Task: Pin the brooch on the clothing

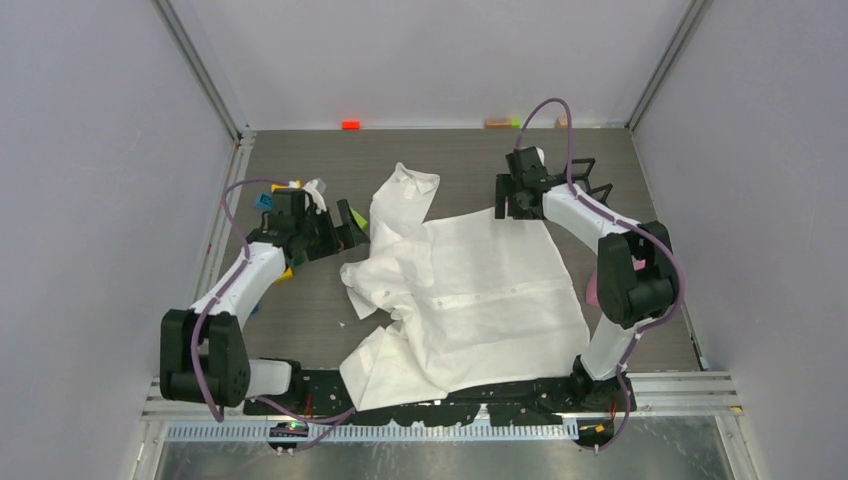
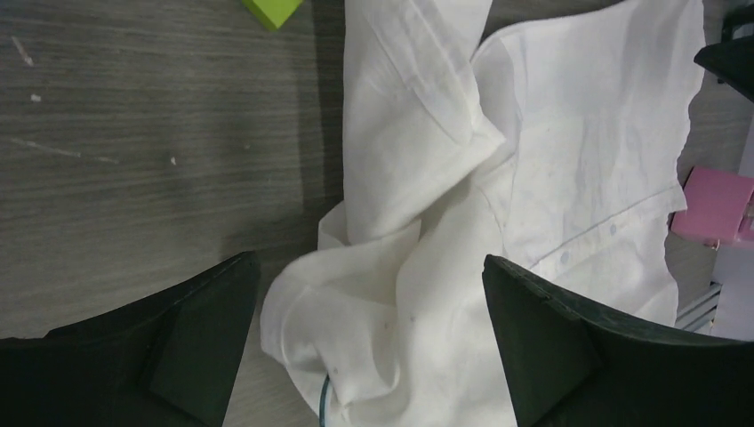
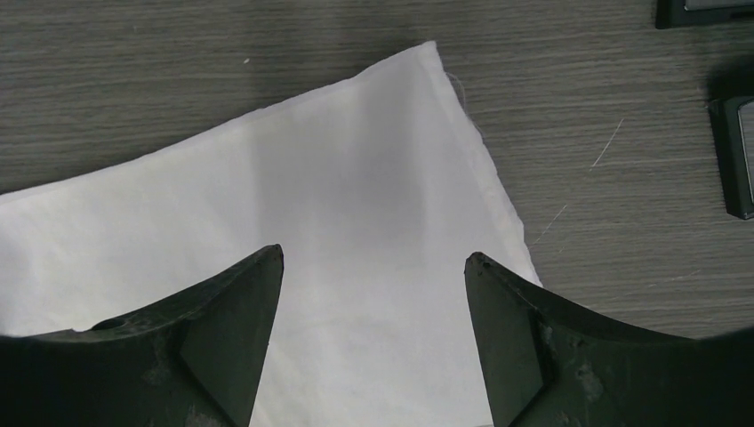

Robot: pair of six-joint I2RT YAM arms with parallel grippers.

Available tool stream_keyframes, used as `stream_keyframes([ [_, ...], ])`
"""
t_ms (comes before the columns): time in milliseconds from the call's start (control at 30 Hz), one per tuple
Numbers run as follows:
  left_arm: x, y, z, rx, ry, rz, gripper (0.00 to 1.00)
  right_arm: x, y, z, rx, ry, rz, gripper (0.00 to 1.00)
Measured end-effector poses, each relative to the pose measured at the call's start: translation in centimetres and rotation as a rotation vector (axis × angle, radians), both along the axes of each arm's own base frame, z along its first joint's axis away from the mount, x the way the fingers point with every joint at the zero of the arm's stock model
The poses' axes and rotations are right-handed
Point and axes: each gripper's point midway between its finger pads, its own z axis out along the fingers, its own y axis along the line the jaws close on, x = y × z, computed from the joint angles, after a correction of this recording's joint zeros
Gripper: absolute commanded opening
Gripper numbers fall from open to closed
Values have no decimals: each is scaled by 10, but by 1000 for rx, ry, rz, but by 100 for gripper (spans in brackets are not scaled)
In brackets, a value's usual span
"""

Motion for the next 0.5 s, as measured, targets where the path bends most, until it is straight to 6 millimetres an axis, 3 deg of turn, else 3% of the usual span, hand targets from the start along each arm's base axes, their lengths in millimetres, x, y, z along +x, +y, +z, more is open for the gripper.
stream_keyframes([
  [300,50,-15,-42,-27,8,9,100,35,-38,-20,58,44,-86,80],
  [500,73,-30,-47,-2,-18,-24,100,45,-49,-45,122,105,-102,79],
])
